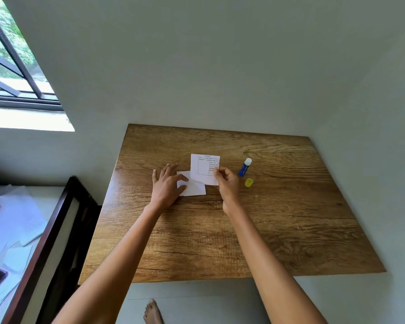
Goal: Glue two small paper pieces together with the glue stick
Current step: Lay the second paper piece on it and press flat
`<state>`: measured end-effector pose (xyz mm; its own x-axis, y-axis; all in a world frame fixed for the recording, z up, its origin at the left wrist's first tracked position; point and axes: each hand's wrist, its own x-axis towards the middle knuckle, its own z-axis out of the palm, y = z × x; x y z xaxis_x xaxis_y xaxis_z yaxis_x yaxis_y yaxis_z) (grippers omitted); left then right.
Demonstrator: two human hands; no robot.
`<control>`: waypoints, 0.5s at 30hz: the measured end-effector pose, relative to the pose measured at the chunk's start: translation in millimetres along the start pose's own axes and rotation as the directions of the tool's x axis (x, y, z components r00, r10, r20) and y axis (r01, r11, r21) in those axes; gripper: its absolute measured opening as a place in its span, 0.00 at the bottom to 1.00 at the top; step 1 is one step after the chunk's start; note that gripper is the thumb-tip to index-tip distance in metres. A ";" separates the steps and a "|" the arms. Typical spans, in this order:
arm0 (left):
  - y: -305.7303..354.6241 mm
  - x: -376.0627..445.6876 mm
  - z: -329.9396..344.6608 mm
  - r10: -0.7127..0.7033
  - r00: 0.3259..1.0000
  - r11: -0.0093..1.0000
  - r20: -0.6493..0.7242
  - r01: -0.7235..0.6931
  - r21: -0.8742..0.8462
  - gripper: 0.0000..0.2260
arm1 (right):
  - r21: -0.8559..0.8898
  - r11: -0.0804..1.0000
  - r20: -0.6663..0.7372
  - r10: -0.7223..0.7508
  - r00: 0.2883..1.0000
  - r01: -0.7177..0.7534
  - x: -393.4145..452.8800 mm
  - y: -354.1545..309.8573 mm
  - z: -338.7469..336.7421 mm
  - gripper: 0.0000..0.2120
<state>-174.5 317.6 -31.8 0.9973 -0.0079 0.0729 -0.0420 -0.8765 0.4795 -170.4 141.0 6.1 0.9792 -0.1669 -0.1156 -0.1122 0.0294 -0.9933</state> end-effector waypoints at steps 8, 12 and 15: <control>18.9 1.5 -30.8 -0.229 0.962 0.915 -0.148 0.160 -0.372 0.14 | -0.067 0.985 0.100 -0.149 0.984 0.156 0.2 -8.2 5.8 0.08; 30.3 6.0 -56.6 -0.420 0.898 0.454 0.135 0.336 -0.825 0.20 | -0.156 0.950 0.191 -0.238 0.952 0.269 3.7 -11.0 5.7 0.10; 26.8 6.7 -62.9 -0.354 0.890 0.366 0.286 0.413 -0.834 0.17 | -0.207 0.928 0.237 -0.260 0.936 0.311 4.9 -8.1 4.8 0.10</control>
<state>-172.7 324.4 36.6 0.9201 0.1650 -0.3551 0.3469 0.0774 0.9347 -163.8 144.7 13.5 0.9858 0.0696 0.1529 0.1650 -0.2287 -0.9594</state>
